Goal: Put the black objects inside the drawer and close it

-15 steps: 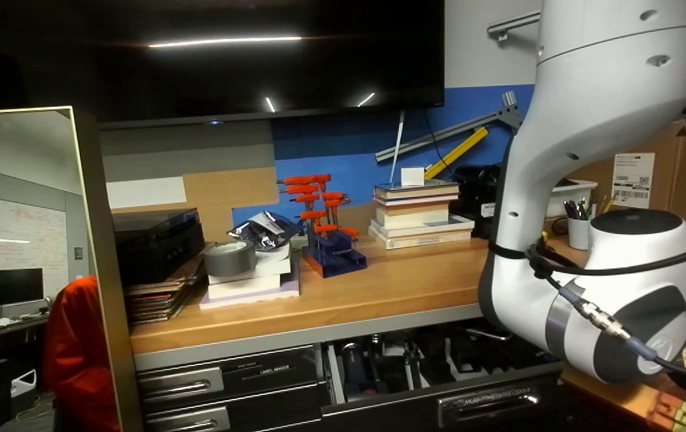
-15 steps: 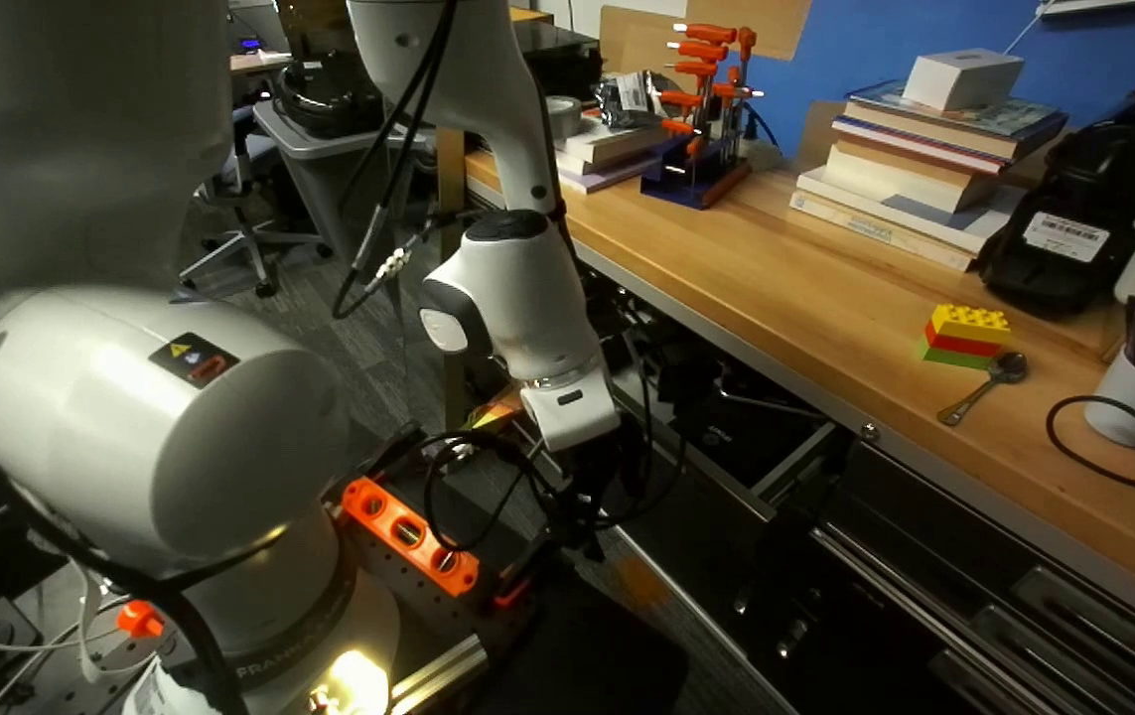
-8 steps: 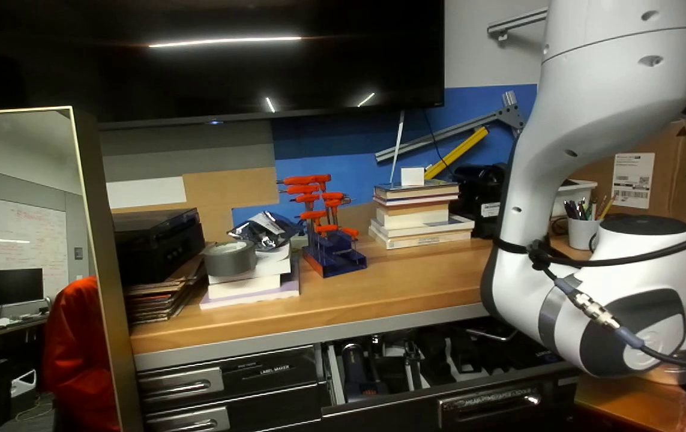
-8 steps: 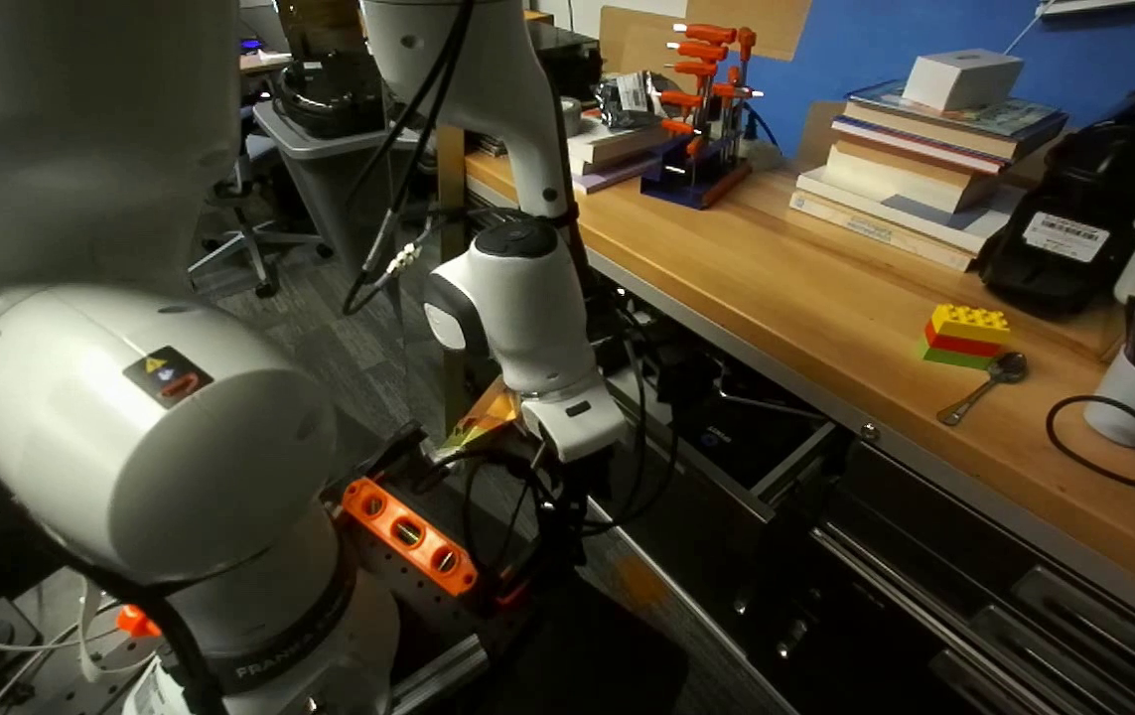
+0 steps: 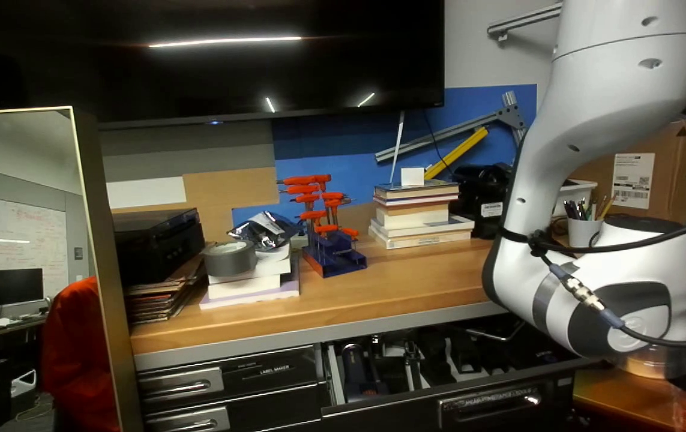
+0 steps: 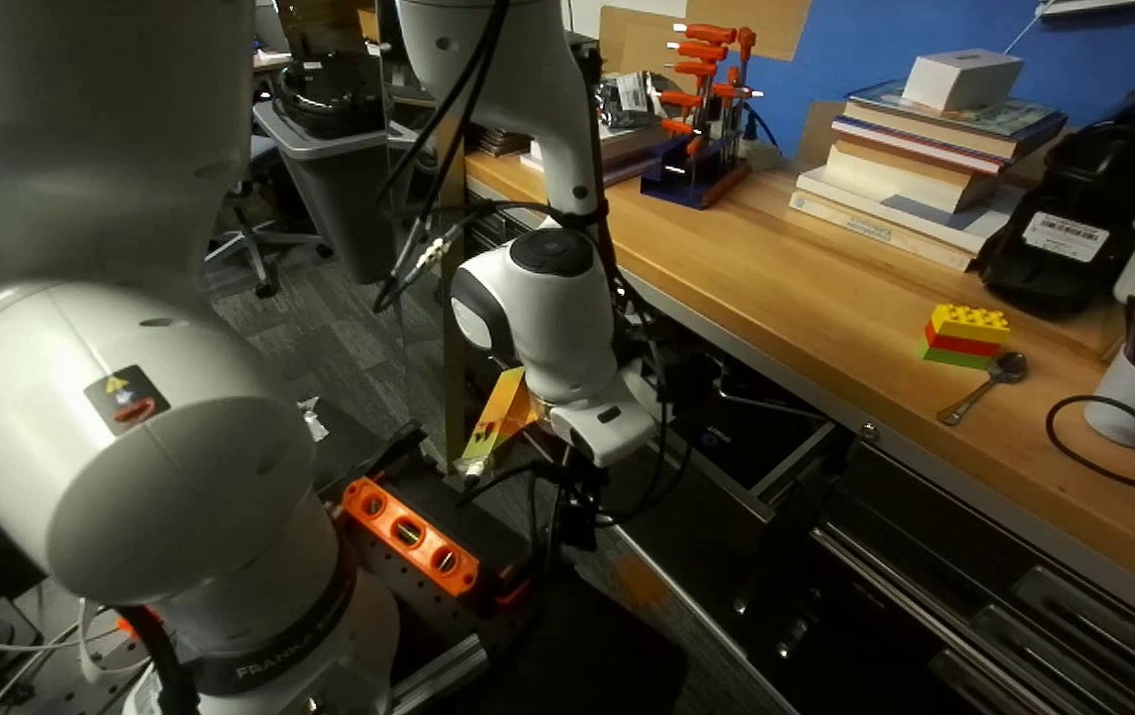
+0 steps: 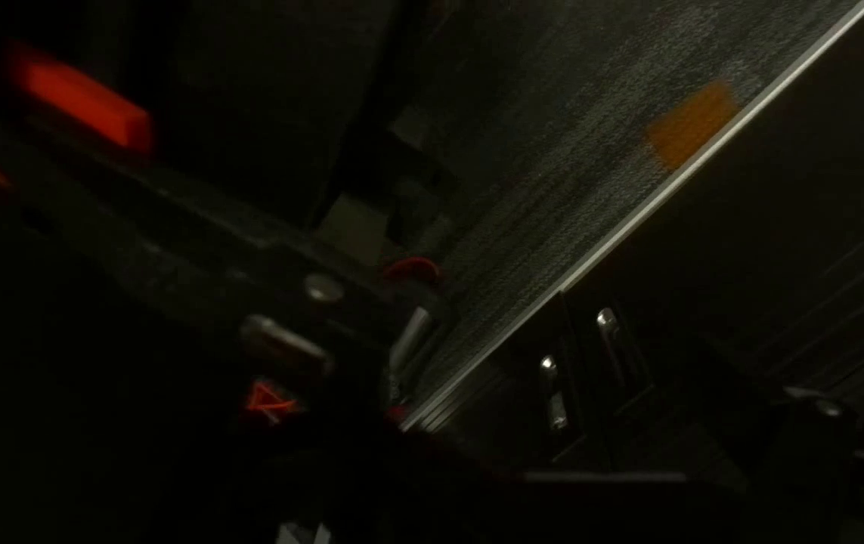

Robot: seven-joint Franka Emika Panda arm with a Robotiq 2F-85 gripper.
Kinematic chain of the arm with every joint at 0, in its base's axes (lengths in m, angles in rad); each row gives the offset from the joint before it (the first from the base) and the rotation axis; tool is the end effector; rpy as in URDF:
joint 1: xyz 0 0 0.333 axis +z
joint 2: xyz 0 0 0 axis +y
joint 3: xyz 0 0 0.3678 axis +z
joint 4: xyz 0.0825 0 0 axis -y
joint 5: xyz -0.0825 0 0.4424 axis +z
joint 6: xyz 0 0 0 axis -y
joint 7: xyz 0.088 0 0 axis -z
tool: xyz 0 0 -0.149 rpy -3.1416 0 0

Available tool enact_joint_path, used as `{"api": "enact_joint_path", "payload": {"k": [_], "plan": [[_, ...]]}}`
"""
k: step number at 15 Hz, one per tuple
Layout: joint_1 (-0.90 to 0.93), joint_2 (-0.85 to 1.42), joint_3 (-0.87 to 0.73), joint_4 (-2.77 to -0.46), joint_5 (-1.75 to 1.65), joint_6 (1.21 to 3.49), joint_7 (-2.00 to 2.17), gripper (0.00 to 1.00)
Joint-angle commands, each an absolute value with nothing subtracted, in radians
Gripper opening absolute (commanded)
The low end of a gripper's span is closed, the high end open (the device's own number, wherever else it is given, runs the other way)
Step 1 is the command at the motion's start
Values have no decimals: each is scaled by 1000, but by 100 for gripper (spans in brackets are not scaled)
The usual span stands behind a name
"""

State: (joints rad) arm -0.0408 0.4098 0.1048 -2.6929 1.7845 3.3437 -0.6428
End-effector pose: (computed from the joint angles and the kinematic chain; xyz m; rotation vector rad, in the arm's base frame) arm 0.3080 -0.0855 0.0656 2.5728 -1.5603 0.1296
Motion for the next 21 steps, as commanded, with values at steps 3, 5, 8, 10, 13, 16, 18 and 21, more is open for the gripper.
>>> {"api": "enact_joint_path", "payload": {"k": [3, 5, 8, 10, 13, 16, 18, 21], "plan": [[-117, 511, 166, -2574, 1694, 3280, -650, 100], [-99, 547, 145, -2542, 1593, 3250, -579, 100], [-65, 597, 109, -2499, 1468, 3222, -482, 100], [-40, 621, 80, -2464, 1391, 3203, -429, 100], [31, 648, -6, -2403, 1242, 3135, -317, 100], [52, 648, -64, -2348, 1013, 3061, -144, 100], [59, 643, -92, -2302, 873, 3011, -36, 100], [41, 642, -96, -2227, 722, 2968, 86, 100]]}}
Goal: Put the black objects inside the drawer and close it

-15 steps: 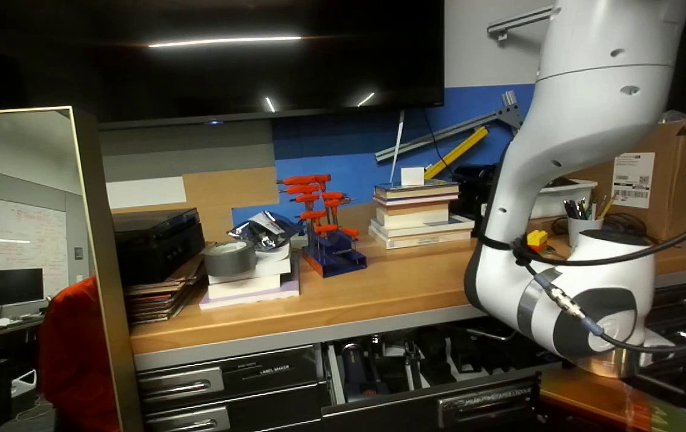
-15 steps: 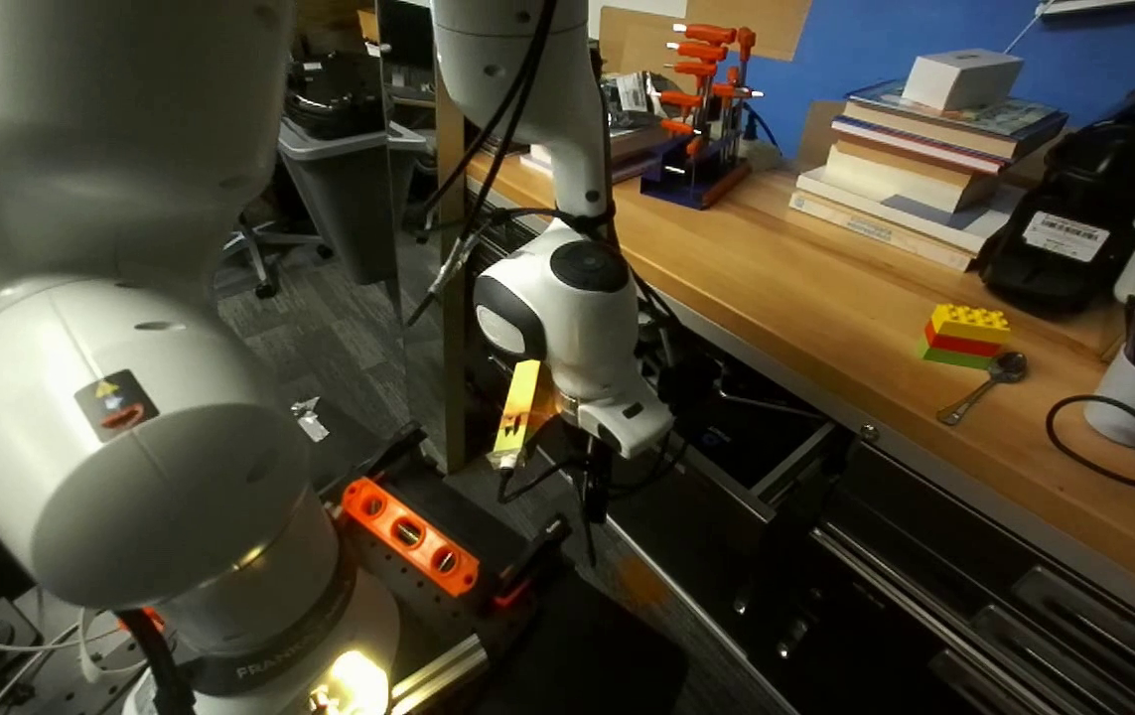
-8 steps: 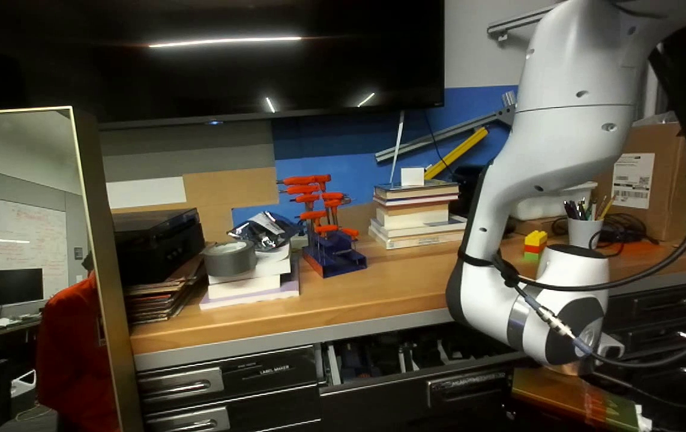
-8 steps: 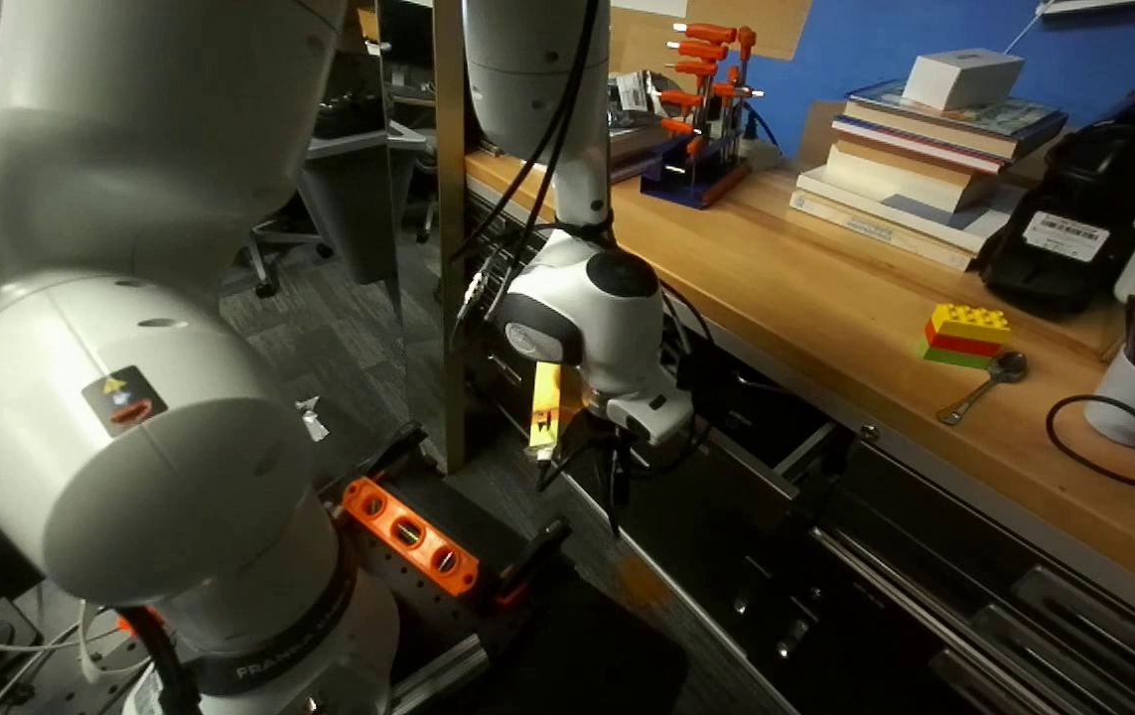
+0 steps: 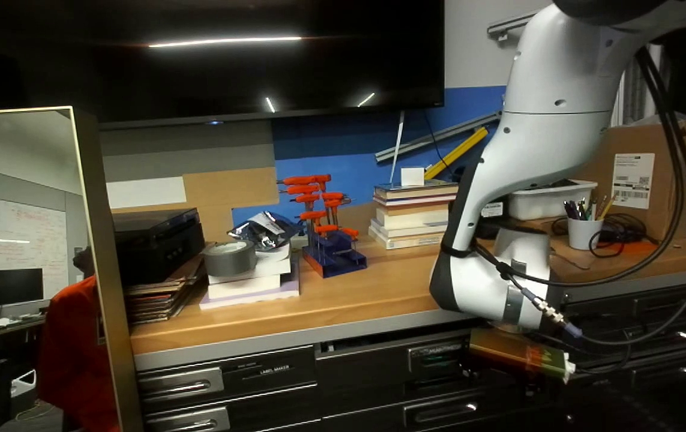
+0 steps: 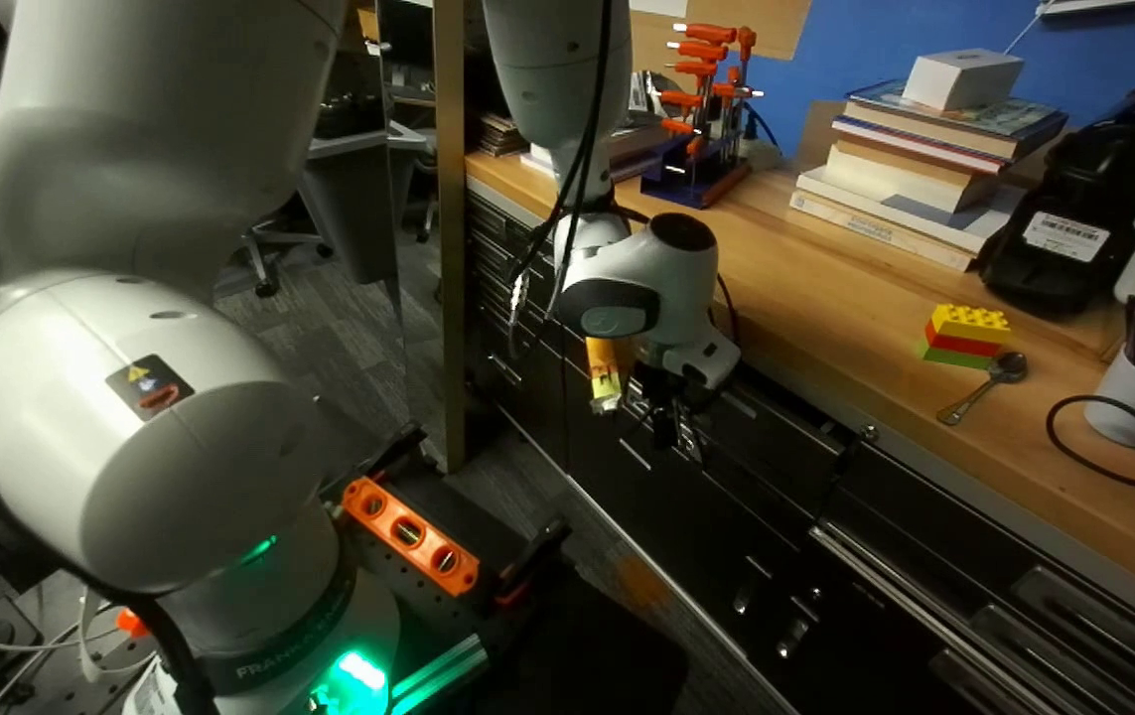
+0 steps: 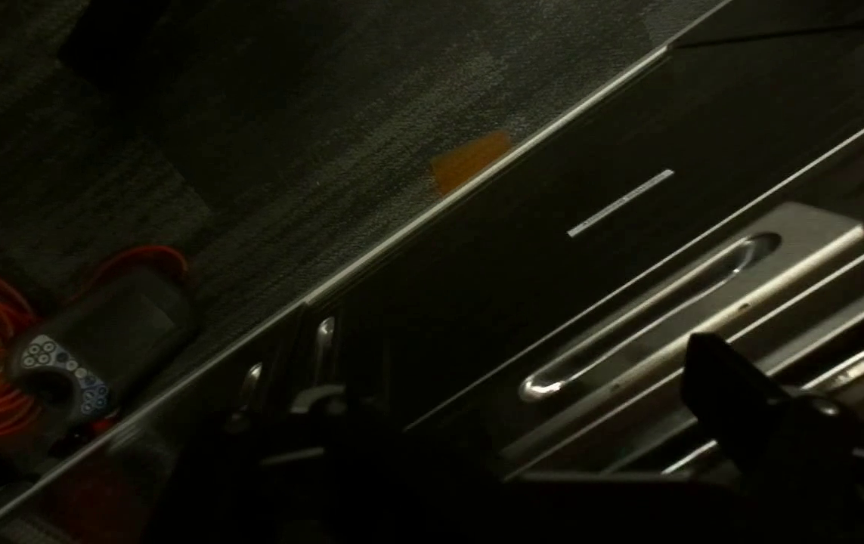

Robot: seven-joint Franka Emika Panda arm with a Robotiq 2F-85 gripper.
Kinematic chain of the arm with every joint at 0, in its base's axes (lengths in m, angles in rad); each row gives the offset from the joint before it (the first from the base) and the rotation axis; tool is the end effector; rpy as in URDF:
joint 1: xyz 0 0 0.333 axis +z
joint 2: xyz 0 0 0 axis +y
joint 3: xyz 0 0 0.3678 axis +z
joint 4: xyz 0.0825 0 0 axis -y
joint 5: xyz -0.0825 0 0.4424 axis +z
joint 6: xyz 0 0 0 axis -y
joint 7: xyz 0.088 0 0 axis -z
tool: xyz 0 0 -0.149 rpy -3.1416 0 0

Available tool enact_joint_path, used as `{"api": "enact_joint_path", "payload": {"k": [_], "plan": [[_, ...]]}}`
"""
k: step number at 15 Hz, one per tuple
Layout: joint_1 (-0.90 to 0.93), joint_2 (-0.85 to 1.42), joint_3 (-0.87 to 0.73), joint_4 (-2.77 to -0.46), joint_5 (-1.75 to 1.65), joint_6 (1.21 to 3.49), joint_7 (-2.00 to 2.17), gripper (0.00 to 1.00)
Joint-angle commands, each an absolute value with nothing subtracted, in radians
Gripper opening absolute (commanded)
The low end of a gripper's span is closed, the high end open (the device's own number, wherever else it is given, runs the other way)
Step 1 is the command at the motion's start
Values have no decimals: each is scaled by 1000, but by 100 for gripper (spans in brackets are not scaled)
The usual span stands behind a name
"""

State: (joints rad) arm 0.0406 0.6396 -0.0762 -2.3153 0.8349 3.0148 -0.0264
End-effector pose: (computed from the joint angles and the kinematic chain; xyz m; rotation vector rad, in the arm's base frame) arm 0.5225 -0.0760 0.0152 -2.8036 1.2150 -0.1166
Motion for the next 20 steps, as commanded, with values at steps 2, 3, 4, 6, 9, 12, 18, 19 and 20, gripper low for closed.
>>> {"api": "enact_joint_path", "payload": {"k": [2, 3, 4, 6, 9, 12, 18, 19, 20], "plan": [[19, 645, -79, -2191, 659, 2957, 138, 100], [8, 643, -72, -2179, 635, 2950, 158, 100], [-4, 641, -61, -2183, 615, 2941, 165, 100], [-11, 628, -61, -2200, 577, 2942, 192, 100], [74, 590, -170, -2268, 462, 2925, 297, 100], [192, 524, -351, -2363, 317, 2866, 461, 100], [315, 285, -620, -2539, -52, 2687, 581, 100], [329, 232, -655, -2559, -136, 2656, 601, 100], [340, 178, -684, -2579, -223, 2627, 625, 100]]}}
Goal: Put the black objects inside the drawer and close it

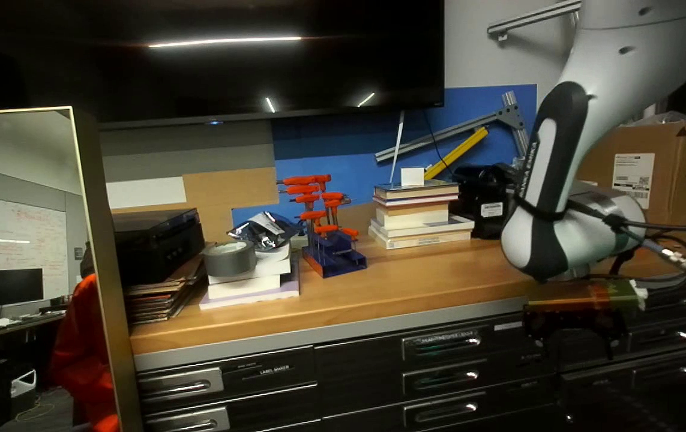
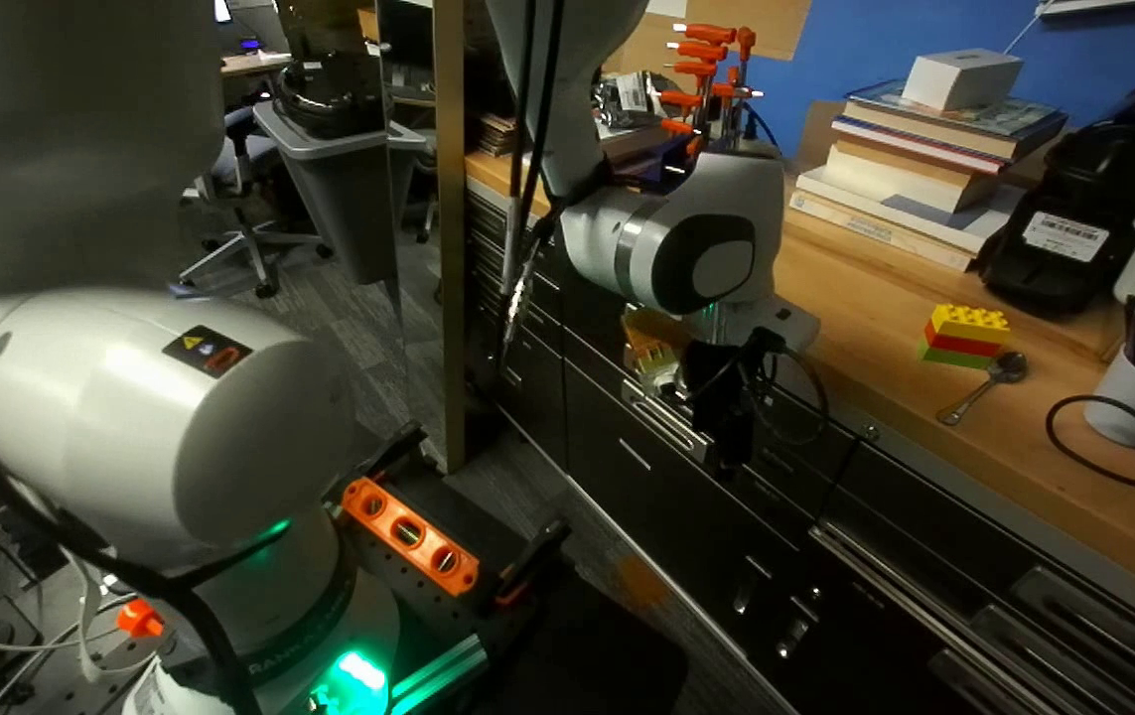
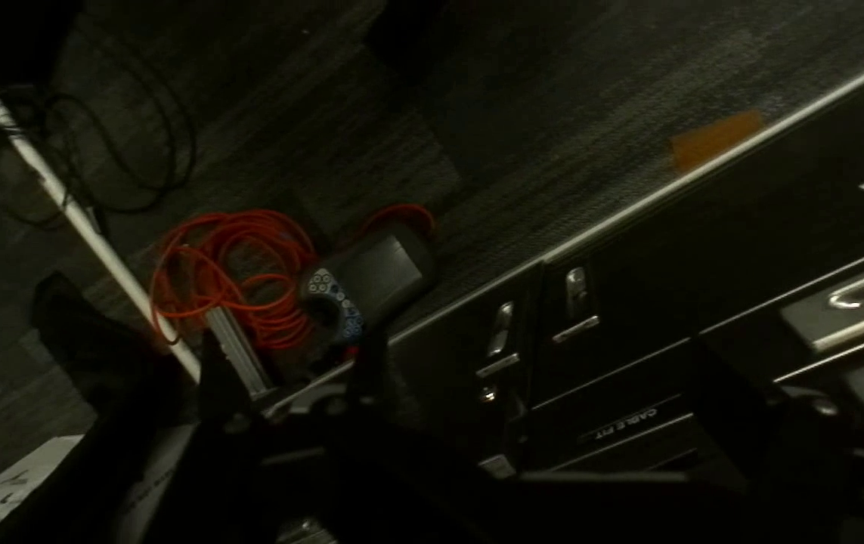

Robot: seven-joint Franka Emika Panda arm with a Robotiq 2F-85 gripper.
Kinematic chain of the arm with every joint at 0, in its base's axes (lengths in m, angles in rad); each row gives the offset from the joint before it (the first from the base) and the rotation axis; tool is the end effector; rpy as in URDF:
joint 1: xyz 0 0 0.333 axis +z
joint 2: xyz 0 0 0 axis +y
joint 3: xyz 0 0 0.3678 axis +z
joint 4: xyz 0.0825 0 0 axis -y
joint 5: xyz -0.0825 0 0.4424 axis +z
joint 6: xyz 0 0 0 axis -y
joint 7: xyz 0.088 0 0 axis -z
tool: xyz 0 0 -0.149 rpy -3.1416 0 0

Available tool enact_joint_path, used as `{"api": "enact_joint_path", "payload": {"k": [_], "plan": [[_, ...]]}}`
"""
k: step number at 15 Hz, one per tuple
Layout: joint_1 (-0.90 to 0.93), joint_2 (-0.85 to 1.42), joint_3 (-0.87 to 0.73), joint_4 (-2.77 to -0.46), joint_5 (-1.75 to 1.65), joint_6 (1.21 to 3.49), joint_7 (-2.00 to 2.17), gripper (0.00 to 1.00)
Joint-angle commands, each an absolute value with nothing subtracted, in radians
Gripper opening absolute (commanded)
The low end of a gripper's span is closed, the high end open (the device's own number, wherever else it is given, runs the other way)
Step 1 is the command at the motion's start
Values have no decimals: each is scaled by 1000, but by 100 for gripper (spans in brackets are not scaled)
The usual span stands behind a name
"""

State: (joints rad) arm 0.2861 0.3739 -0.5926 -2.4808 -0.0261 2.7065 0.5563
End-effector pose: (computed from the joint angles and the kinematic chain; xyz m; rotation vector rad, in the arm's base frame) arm 0.4639 -0.1765 0.1174 2.6757 -1.1552 -0.0877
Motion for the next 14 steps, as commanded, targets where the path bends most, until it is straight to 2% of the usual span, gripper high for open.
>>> {"api": "enact_joint_path", "payload": {"k": [1, 6, 7, 11, 14], "plan": [[395, 127, -749, -2598, -270, 2594, 608, 100], [412, -140, -805, -2631, -489, 2434, 508, 100], [223, -189, -619, -2631, -500, 2404, 461, 100], [18, -373, -403, -2650, -390, 2256, 174, 100], [-82, -507, -322, -2650, -309, 2127, -1, 100]]}}
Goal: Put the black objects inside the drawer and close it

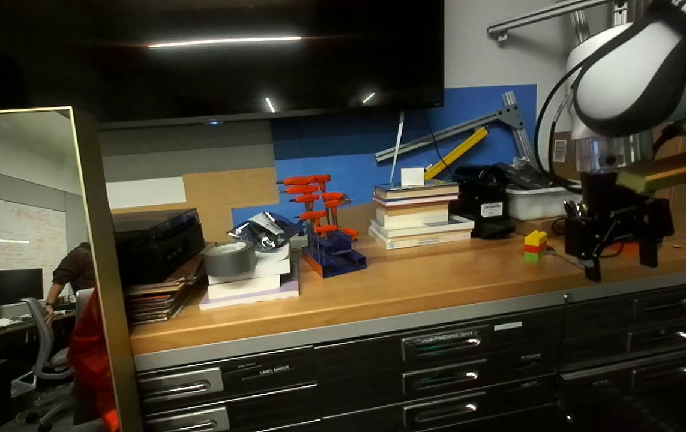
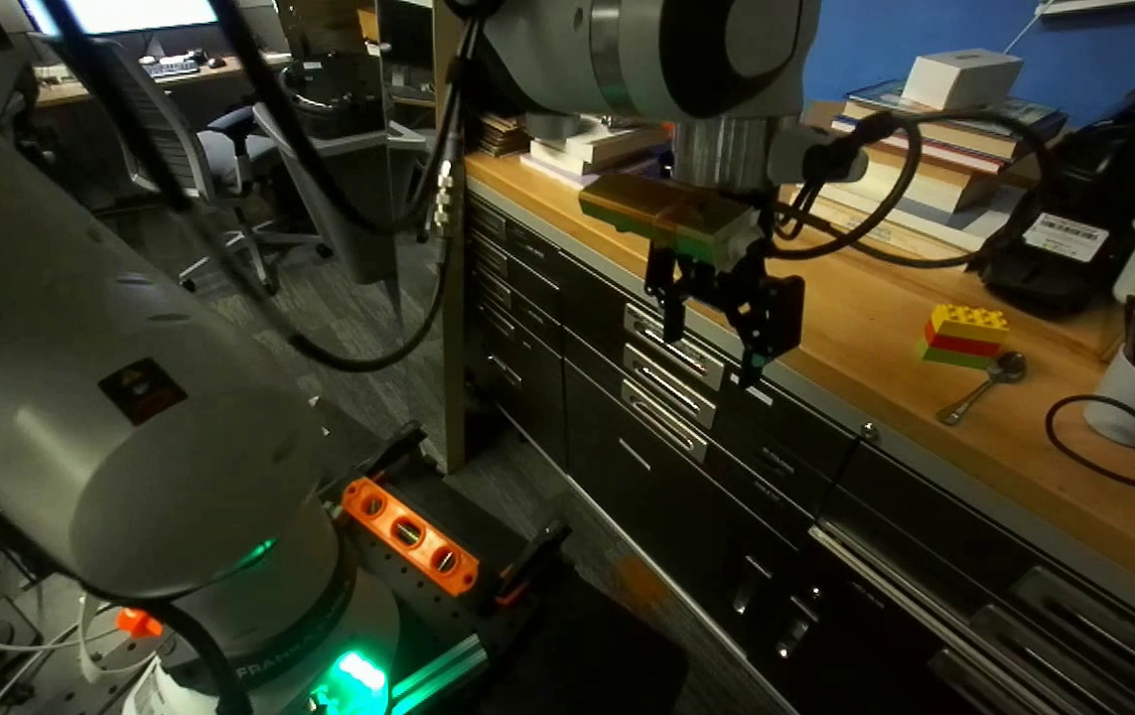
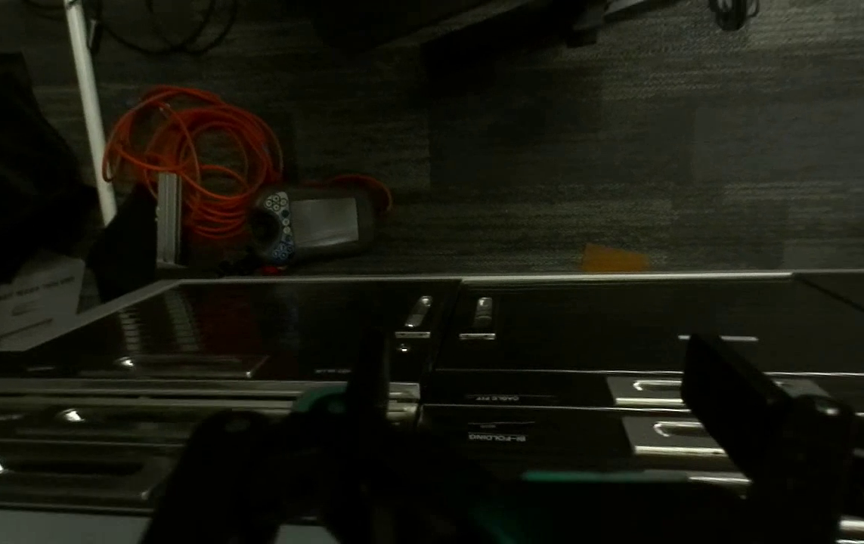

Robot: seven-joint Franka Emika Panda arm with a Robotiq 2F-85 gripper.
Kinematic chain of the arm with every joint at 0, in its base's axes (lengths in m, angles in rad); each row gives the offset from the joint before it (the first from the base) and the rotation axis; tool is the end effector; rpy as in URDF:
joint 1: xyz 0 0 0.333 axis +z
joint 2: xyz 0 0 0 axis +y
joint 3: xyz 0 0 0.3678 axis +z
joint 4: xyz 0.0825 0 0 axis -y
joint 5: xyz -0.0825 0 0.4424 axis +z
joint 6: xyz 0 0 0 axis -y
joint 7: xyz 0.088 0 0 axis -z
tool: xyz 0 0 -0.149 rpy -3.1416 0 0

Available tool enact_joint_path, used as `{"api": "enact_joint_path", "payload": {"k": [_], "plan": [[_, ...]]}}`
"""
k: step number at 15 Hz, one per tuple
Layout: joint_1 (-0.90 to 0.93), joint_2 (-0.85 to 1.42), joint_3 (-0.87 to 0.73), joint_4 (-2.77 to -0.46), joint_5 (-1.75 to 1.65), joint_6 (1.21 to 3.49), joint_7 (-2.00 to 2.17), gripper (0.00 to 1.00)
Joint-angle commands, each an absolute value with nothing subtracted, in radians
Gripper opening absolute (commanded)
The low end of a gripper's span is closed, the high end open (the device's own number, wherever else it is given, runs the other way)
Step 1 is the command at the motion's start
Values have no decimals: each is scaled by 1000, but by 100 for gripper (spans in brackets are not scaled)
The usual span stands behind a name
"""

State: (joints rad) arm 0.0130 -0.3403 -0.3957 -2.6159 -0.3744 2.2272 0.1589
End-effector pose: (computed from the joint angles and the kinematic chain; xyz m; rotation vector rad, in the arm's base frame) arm 0.3933 -0.1726 0.3203 2.9580 -0.4134 -0.1079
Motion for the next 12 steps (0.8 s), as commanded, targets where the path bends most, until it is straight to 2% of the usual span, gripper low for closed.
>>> {"api": "enact_joint_path", "payload": {"k": [1, 7, 12], "plan": [[-105, -543, -309, -2646, -287, 2088, -47, 100], [-198, -706, -329, -2647, -224, 1946, -240, 100], [-213, -736, -358, -2638, -208, 1903, -331, 100]]}}
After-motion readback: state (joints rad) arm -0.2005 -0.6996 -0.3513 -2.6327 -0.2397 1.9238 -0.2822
